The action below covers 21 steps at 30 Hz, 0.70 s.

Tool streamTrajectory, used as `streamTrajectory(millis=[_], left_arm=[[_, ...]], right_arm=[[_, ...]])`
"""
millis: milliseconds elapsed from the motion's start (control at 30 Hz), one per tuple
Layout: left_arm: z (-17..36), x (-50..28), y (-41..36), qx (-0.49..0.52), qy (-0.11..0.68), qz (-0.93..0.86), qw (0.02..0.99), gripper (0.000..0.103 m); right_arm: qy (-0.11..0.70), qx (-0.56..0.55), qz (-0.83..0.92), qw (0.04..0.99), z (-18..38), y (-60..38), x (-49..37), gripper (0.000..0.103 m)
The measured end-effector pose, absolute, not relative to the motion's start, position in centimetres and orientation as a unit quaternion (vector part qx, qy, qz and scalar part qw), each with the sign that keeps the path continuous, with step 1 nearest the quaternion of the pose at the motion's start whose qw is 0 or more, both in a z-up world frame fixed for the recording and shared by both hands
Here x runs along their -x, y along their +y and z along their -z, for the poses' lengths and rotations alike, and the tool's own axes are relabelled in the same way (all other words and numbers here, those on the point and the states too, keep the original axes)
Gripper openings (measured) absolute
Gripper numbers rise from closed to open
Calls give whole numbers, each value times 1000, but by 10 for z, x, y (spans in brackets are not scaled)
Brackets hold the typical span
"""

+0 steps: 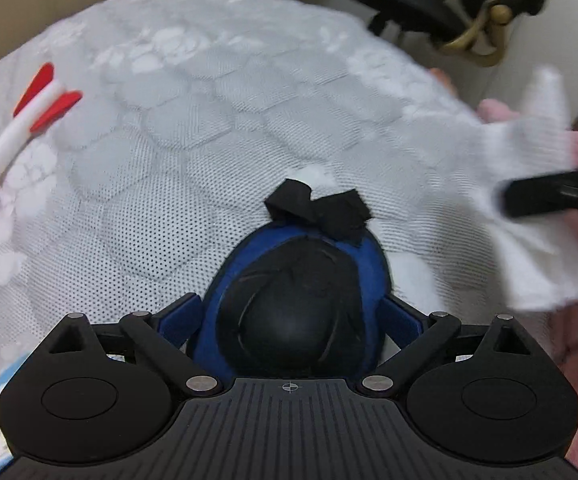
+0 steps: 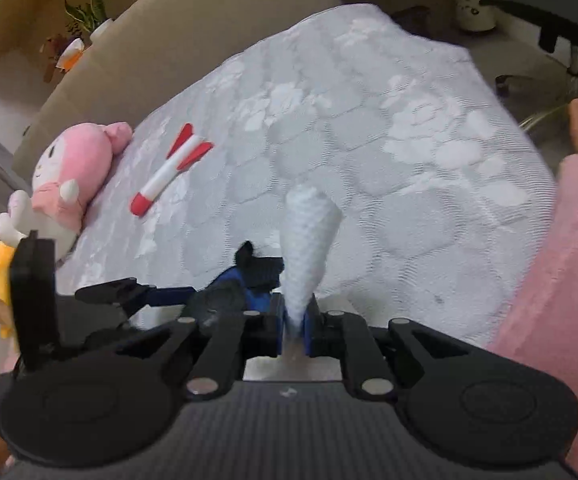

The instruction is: Organize soft objects

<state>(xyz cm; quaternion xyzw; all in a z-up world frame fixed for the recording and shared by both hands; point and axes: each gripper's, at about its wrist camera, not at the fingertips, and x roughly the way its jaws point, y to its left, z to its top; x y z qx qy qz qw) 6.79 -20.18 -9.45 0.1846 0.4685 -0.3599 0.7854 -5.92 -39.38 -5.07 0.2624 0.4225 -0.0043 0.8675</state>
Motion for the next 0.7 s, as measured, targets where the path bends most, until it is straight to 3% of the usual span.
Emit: streamTrajectory(millis=[67,100,200,367,433,700], left_arm=[[94,-59,-205,-204,447,348,799,95],[92,-55,-204,-208,436,338,808,84],[81,-63,-177,-160,432,253,851,83],[82,-85,-113,-6,483,166,860,86],[72,-81,-93,45,486,175,855,94],[26,-52,-61,37,446,165,879,96]], right_arm=[[424,-264,11,866,53,-397,63,12],[423,-266,10,866,53,-397,62,12],[423,-261,1,868,52,-391,54,12],[427,-253,-55,867,49,-358,19,12],[426,-237,-67,871,47,-342,3,12],[446,-211,-123,861,58,-276,-55,12]])
